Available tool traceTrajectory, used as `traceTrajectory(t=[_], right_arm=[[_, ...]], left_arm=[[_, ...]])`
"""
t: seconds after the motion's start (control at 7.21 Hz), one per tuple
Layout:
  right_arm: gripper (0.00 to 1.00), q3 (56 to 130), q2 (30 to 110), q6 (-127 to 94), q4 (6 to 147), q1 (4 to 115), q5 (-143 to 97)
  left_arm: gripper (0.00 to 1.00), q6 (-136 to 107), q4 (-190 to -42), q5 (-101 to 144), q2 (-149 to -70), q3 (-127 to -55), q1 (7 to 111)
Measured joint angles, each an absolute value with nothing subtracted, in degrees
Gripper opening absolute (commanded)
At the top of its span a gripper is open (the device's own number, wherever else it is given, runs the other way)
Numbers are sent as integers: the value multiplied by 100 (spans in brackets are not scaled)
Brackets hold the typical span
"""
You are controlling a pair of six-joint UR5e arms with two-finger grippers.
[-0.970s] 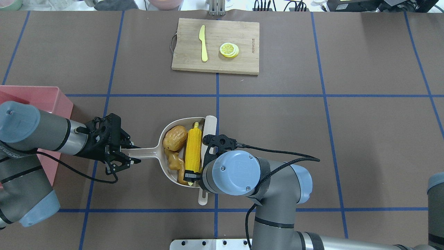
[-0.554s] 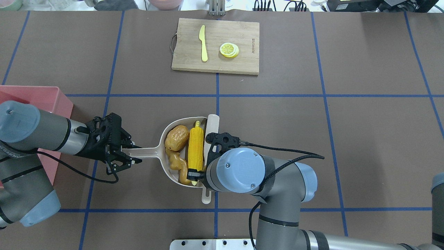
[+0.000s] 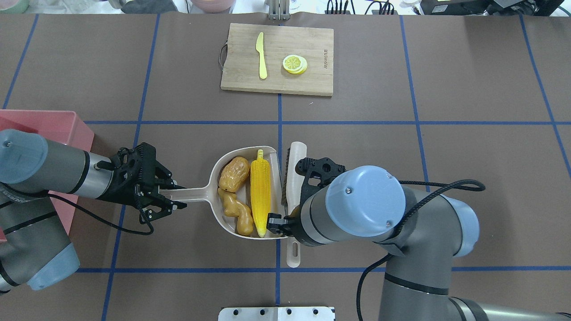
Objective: Sweep and dump trash into bin
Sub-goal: 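Push the brush against the dustpan contents with the right gripper, then lift the dustpan over the pink bin with the left gripper while the right withdraws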
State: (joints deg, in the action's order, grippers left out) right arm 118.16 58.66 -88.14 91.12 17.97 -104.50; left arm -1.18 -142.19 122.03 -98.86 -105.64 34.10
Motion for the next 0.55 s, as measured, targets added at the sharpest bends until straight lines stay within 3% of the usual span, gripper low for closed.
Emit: traceTrajectory(t=[0.55], right_arm=[[0,13202,6361,-8803,10169,2054,-10725]], left_arm=[[4,-570,-15054,12284,-9920,-10563,3433]])
